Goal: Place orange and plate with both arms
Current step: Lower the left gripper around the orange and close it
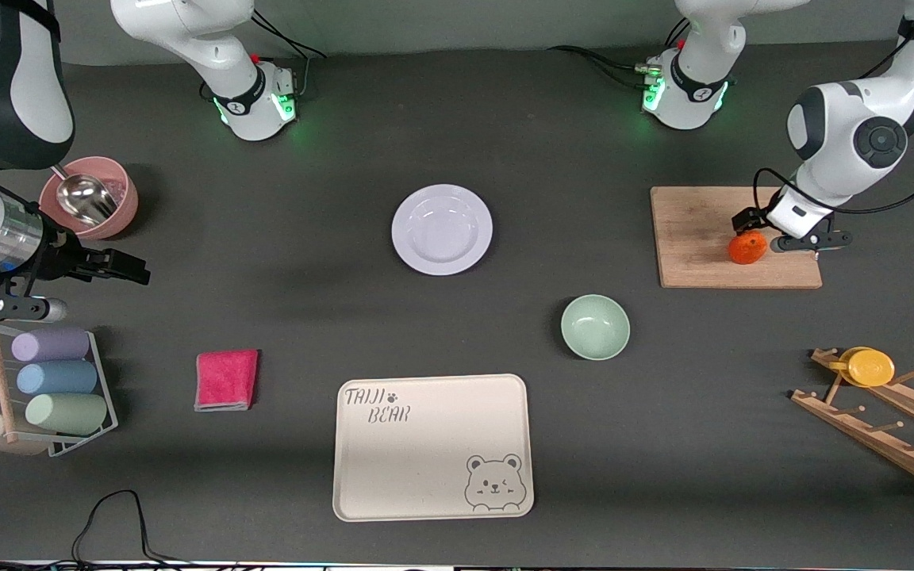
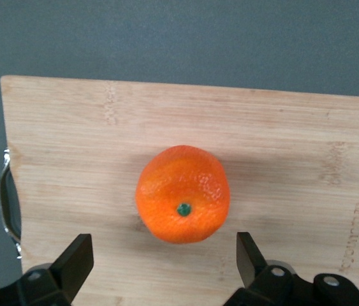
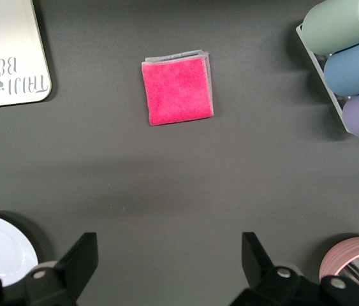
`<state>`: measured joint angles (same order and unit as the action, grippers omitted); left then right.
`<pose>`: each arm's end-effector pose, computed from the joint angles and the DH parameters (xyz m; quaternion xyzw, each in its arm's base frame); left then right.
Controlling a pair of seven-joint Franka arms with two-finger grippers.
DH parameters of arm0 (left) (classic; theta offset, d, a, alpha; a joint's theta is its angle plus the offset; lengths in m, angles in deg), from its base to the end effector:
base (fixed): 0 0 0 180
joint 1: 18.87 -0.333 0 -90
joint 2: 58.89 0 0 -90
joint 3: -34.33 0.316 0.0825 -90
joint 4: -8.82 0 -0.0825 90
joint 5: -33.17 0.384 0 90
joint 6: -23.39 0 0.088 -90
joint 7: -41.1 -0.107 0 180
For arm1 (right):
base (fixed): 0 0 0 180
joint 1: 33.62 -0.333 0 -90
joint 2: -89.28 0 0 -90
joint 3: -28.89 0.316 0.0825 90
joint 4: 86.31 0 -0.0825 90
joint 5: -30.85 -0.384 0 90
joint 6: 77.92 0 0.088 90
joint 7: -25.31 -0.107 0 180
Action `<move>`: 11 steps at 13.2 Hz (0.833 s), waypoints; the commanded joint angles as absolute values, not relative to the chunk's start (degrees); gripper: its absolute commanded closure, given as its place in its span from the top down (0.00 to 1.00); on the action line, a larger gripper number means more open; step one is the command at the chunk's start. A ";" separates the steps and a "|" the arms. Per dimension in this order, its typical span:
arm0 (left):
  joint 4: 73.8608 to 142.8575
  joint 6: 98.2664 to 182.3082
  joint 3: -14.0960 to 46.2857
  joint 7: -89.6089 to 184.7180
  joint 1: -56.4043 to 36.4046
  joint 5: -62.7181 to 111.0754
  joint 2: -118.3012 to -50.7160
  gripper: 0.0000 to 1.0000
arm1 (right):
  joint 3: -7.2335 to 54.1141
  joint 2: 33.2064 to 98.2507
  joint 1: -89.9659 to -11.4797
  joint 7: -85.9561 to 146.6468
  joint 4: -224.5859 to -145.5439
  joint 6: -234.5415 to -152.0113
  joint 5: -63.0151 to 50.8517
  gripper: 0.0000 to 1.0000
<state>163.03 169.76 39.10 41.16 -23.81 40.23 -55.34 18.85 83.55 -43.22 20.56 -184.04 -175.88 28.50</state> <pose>0.3971 0.0657 0.2458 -0.9983 -0.0324 0.0397 0.0263 0.5834 0.0031 0.5160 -0.9976 0.0490 0.0476 0.0097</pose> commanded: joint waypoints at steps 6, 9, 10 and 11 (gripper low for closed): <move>163.16 178.25 39.08 43.21 -22.92 40.47 -60.99 1.00 | 18.61 84.10 -43.64 21.18 -185.62 -177.67 29.36 1.00; 163.16 178.25 39.08 43.13 -22.92 40.47 -61.08 0.98 | 18.61 84.10 -43.64 21.18 -185.97 -177.76 29.36 1.00; 163.16 178.25 39.08 42.26 -23.00 40.55 -61.00 0.47 | 18.61 84.10 -43.73 21.18 -186.32 -178.02 29.36 1.00; 163.16 177.90 38.99 43.12 -22.83 40.55 -60.82 0.00 | 18.61 84.18 -43.73 21.18 -186.41 -178.37 29.44 1.00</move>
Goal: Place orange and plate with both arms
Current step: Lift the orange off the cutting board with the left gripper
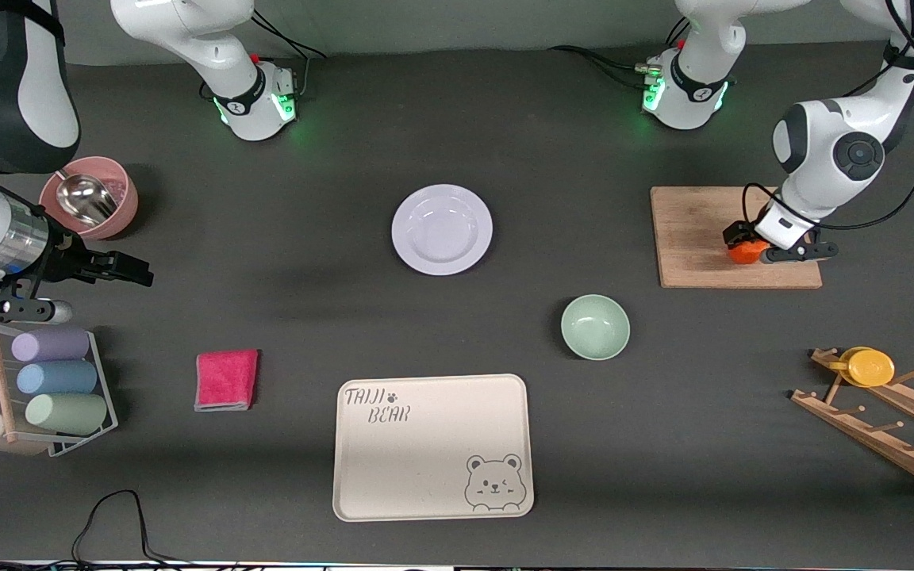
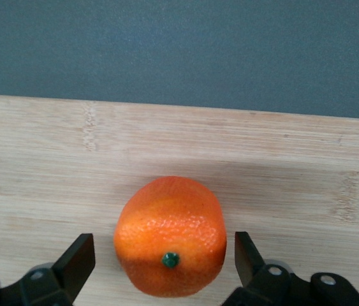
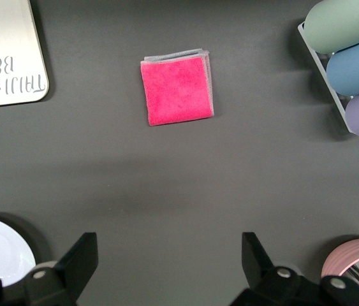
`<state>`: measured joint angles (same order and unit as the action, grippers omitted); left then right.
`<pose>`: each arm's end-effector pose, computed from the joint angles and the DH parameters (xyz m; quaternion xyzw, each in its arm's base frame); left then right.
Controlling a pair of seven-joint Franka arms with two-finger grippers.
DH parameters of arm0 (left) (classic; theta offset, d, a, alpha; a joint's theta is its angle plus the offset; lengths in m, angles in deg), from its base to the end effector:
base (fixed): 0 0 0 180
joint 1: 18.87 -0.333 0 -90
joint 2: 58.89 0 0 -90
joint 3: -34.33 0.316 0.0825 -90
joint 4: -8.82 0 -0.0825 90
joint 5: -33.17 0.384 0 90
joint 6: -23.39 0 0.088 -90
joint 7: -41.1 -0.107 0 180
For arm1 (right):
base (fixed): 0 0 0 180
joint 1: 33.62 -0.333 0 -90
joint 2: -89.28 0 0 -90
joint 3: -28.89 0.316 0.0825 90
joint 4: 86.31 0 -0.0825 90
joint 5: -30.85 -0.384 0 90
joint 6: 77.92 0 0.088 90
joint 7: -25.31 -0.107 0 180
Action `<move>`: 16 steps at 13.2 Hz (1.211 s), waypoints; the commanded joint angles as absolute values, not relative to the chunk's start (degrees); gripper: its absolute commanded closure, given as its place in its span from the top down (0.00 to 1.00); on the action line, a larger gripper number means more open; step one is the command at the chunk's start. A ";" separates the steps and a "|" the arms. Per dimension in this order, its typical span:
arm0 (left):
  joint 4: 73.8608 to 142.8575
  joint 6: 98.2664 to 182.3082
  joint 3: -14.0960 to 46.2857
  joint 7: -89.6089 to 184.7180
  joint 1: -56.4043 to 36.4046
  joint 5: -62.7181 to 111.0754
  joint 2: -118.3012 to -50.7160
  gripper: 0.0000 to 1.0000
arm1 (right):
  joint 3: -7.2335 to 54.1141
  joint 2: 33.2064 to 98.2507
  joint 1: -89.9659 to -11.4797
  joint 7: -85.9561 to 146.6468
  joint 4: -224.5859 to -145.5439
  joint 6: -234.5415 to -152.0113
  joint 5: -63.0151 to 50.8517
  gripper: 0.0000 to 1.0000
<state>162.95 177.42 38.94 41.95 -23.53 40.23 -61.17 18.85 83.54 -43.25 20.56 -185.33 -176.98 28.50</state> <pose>0.4028 0.0621 0.2160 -0.9989 -0.0323 0.0227 0.0258 0.5828 0.0031 0.5068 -0.9975 0.0492 0.0493 0.0095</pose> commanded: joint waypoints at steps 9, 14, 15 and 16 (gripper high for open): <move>160.80 168.55 38.82 42.33 -22.65 40.55 -54.08 0.00 | 18.61 84.62 -43.64 21.27 -187.29 -178.82 29.27 1.00; 135.89 128.58 37.50 41.19 -19.68 40.55 -48.43 0.00 | 18.61 84.71 -43.64 21.27 -187.29 -178.73 28.66 1.00; 129.56 122.07 37.58 41.28 -17.32 40.55 -48.95 0.00 | 18.61 84.71 -43.64 21.27 -187.29 -178.99 28.57 1.00; 123.67 116.69 37.58 41.28 -16.25 40.55 -49.91 0.00 | 18.61 84.71 -43.64 21.27 -187.29 -179.25 28.57 1.00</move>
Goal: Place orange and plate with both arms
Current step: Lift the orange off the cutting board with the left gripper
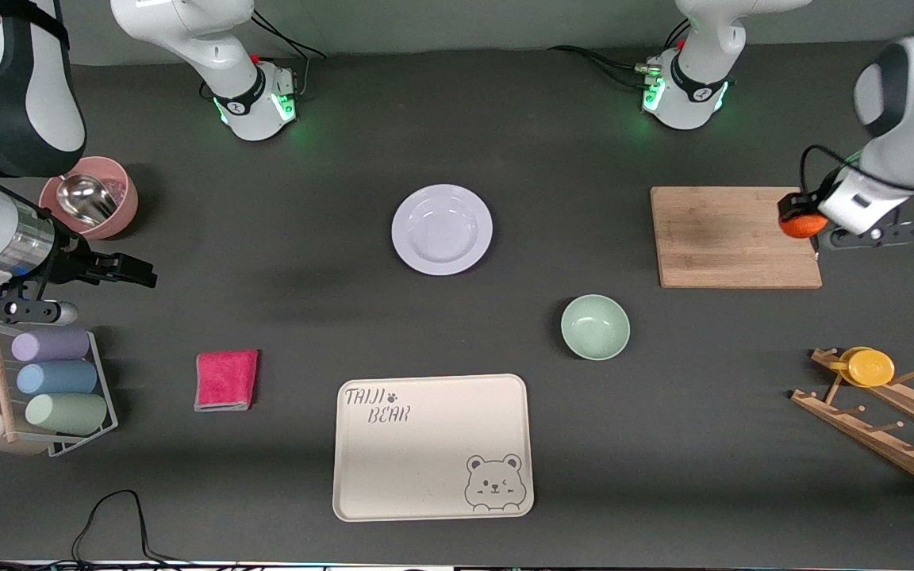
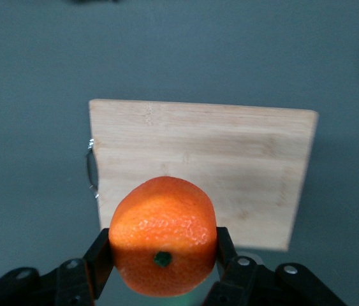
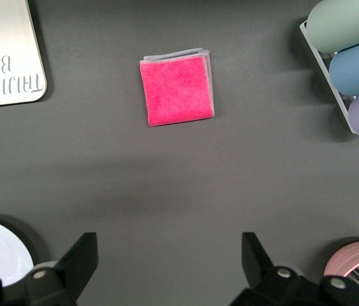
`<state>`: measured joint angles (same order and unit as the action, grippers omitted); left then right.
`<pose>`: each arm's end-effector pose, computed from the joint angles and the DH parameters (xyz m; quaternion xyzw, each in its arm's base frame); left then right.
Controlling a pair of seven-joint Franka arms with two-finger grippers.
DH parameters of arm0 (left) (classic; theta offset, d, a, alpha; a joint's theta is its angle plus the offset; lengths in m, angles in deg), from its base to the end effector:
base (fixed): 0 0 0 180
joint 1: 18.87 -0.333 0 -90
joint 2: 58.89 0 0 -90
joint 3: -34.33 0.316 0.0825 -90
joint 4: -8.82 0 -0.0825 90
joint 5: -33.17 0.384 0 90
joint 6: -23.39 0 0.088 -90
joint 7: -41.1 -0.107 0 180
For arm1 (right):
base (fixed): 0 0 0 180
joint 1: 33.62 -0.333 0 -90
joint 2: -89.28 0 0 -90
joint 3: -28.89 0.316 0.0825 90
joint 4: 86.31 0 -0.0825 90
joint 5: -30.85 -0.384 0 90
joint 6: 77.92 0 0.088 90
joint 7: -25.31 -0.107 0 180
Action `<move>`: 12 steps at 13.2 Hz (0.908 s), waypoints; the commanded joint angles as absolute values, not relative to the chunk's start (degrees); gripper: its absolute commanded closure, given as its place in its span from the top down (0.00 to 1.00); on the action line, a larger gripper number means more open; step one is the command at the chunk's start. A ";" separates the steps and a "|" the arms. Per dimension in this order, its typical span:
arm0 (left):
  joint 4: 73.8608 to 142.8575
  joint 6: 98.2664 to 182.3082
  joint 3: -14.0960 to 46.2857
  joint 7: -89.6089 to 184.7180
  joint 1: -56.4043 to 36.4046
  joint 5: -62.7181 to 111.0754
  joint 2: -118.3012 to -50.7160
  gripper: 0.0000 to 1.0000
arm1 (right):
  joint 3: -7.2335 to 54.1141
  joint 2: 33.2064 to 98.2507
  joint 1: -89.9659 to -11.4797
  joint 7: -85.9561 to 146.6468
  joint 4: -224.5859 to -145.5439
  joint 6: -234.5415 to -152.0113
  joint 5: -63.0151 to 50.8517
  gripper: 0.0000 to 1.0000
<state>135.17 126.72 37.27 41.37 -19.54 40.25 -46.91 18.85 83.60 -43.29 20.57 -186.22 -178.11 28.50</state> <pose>0.4635 0.0404 0.4544 -0.9939 -0.0126 0.0975 0.0504 0.5827 0.0033 0.5016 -0.9977 0.0491 0.0467 0.0096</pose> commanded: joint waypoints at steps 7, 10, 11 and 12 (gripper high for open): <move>96.55 100.91 35.92 42.33 -14.13 36.60 -60.64 0.00 | 18.52 84.10 -43.56 21.27 -187.64 -180.31 28.48 1.00; 96.54 101.00 30.14 52.39 -13.86 34.68 -61.43 0.00 | 18.52 85.15 -43.56 21.27 -189.40 -183.12 28.48 1.00; 96.80 101.34 28.03 58.71 -13.78 32.92 -61.61 0.00 | 18.43 85.15 -43.56 21.27 -189.40 -183.21 28.48 1.00; 96.71 101.69 25.31 64.08 -13.78 31.78 -62.48 0.00 | 18.43 85.06 -43.56 21.27 -189.40 -183.30 28.48 1.00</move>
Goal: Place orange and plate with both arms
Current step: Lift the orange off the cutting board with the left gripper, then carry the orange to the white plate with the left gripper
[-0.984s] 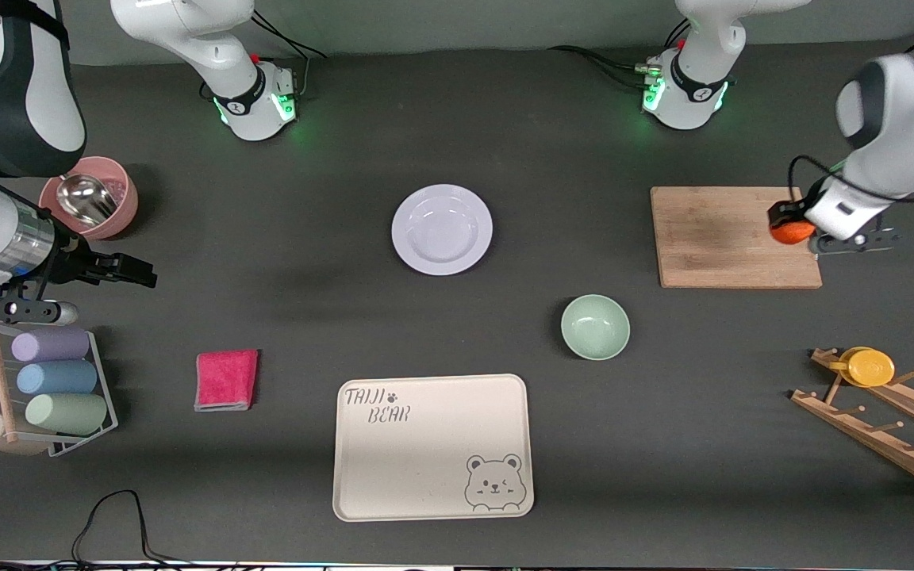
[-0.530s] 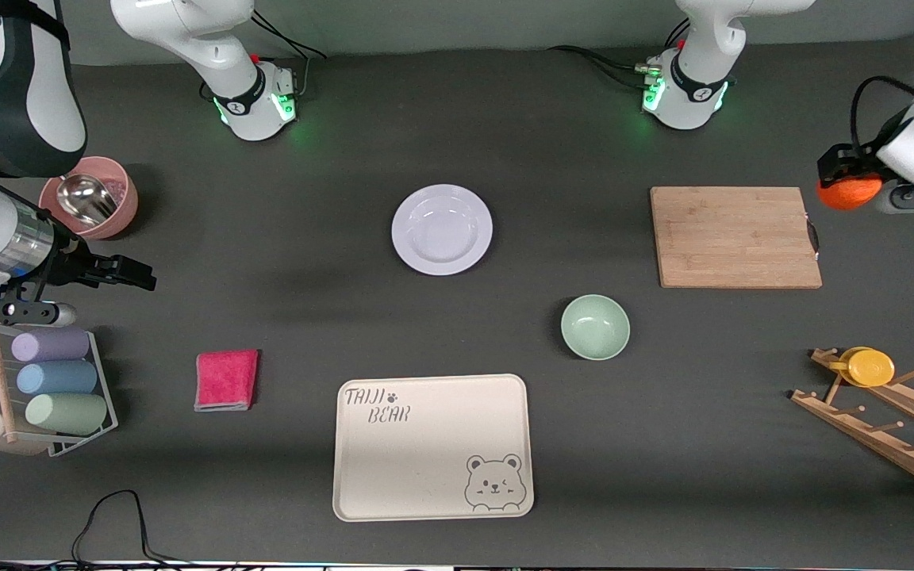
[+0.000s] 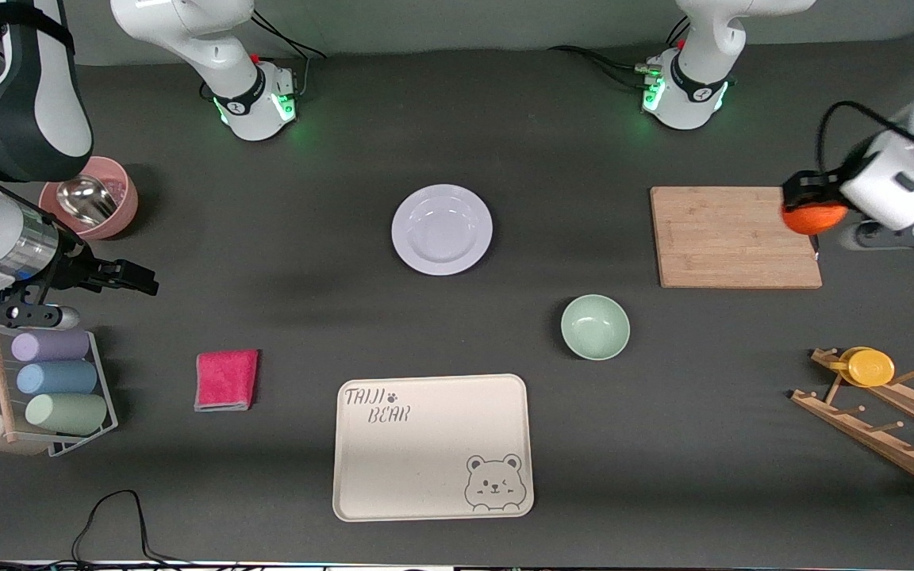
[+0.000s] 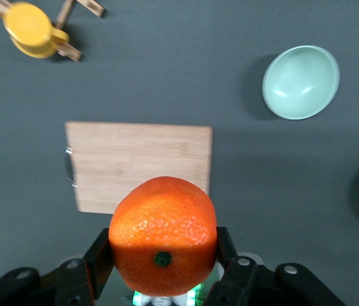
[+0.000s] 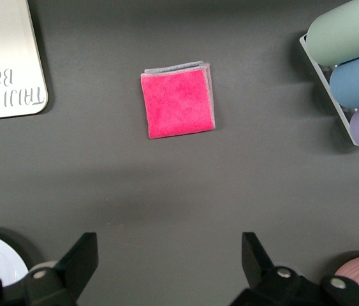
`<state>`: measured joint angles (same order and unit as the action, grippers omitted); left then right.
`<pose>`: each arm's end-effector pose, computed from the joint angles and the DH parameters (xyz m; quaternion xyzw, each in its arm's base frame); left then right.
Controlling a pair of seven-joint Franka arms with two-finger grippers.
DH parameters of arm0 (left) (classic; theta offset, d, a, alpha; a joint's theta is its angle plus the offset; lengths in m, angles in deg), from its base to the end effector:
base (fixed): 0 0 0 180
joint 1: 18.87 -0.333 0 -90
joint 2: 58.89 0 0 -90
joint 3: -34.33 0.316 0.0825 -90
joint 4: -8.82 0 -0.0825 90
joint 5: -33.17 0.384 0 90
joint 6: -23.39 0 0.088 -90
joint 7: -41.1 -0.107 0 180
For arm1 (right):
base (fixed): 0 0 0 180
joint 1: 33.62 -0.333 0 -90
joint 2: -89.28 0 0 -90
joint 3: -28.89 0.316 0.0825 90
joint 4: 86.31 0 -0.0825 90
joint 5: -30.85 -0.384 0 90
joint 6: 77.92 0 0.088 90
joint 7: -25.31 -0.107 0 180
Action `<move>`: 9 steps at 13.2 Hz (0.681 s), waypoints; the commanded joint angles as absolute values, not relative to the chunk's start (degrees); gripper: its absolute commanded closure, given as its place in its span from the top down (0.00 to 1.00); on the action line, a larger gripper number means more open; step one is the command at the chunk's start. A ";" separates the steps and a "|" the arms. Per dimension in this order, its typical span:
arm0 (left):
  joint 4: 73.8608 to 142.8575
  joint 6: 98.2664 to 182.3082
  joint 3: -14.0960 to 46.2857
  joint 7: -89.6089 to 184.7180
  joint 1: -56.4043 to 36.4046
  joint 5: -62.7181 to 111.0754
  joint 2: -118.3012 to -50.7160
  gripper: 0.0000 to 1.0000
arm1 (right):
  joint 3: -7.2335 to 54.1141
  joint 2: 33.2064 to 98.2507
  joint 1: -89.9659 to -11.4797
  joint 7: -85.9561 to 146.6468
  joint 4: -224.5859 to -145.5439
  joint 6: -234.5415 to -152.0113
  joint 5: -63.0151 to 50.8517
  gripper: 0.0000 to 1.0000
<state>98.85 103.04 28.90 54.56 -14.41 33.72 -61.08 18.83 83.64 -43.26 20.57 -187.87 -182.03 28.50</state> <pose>0.5363 -0.0913 0.5897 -0.9935 -0.0311 0.1065 0.0251 0.5863 0.0023 0.4939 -0.9983 0.0503 0.0266 0.0102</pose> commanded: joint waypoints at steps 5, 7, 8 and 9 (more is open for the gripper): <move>96.80 110.20 11.51 85.26 -12.12 28.78 -68.27 0.00 | 18.08 86.81 -43.56 21.27 -189.40 -182.60 28.74 1.00; 96.89 116.00 8.33 92.58 -9.31 28.95 -72.75 0.00 | 18.08 86.56 -43.56 21.27 -189.58 -182.60 28.66 1.00; 96.89 118.81 7.19 94.70 -7.64 29.39 -74.95 0.00 | 18.08 86.21 -43.56 21.27 -189.75 -182.77 28.74 1.00; 96.89 122.14 6.39 97.94 -5.62 29.65 -76.80 0.00 | 18.08 86.12 -43.56 21.27 -189.84 -182.77 28.66 1.00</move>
